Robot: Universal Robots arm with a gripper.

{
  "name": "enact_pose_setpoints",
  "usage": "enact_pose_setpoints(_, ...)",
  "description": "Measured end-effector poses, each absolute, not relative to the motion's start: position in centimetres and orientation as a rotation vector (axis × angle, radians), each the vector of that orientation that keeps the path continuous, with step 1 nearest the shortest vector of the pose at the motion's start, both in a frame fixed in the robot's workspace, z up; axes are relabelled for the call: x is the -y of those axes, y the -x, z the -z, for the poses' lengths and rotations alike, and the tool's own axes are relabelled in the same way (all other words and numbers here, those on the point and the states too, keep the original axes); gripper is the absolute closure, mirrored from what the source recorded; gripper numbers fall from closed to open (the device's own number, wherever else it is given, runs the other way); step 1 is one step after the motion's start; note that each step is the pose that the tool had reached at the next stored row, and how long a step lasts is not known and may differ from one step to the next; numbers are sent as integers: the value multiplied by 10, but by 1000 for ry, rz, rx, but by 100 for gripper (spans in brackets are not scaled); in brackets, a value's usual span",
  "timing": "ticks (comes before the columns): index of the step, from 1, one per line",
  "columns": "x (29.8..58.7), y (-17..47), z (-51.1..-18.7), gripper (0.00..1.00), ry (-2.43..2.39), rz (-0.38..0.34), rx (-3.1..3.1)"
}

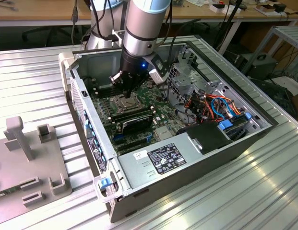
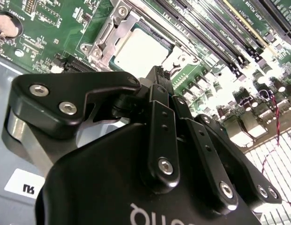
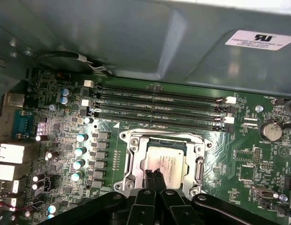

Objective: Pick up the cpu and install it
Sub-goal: 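Install the second cpu locking lever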

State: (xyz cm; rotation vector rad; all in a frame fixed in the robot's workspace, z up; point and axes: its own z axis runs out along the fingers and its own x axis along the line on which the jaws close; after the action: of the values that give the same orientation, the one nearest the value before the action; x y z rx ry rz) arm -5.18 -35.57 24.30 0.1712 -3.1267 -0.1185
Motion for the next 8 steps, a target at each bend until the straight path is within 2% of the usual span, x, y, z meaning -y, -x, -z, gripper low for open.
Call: enact_pose_setpoints(8, 356, 52, -245, 89, -171, 119, 3127)
